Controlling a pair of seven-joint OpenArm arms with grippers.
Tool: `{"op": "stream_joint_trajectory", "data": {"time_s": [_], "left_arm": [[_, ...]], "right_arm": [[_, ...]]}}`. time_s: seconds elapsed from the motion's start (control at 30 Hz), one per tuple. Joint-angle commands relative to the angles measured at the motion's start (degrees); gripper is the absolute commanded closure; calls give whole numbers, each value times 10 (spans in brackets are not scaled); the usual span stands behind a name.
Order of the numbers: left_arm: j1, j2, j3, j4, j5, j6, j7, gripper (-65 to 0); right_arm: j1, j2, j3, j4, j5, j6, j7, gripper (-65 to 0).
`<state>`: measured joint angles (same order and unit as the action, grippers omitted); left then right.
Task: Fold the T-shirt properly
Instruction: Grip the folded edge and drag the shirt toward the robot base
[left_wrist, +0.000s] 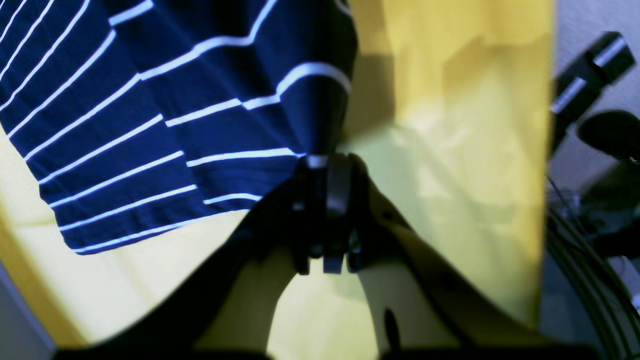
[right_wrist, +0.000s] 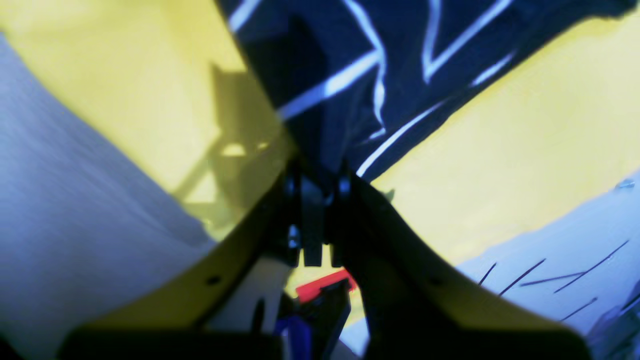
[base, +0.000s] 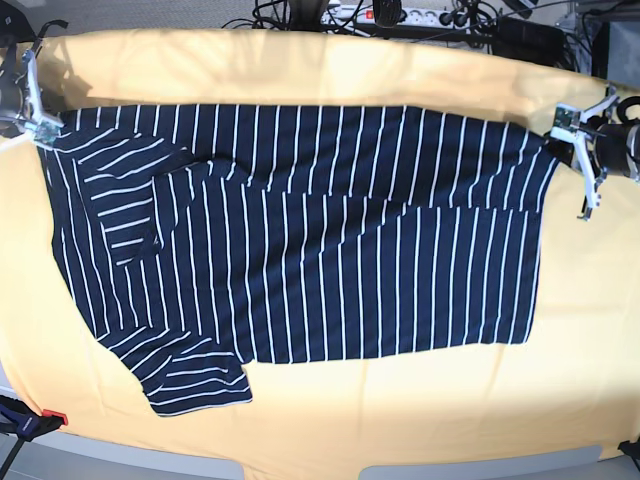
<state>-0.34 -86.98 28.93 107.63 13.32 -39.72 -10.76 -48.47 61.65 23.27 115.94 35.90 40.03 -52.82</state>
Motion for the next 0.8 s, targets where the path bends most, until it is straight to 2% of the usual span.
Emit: {"op": "stream_joint_trajectory", "data": {"time_s": [0.0, 0.13, 0.2, 0.33, 0.53, 0.77], "left_arm": [[-6, -20, -5, 6, -3, -3, -17, 0], [0, -20, -5, 8, -3, -3, -30, 0], [1, -20, -5, 8, -4, -3, -33, 0], [17, -20, -5, 8, -3, -3, -72, 0], [59, -20, -5, 8, -3, -3, -72, 0], [81, -20, -5, 9, -12, -3, -72, 0]], "right_arm": [[-14, 12, 24, 8, 17, 0, -19, 0], [-80, 16, 94, 14, 69, 0, -69, 0], [-114, 19, 127, 14, 79, 0, -82, 0], [-182, 20, 177, 14, 83, 0, -95, 0], [-250, 20, 192, 14, 82, 0, -93, 0], [-252, 20, 192, 14, 52, 0, -68, -8]]}}
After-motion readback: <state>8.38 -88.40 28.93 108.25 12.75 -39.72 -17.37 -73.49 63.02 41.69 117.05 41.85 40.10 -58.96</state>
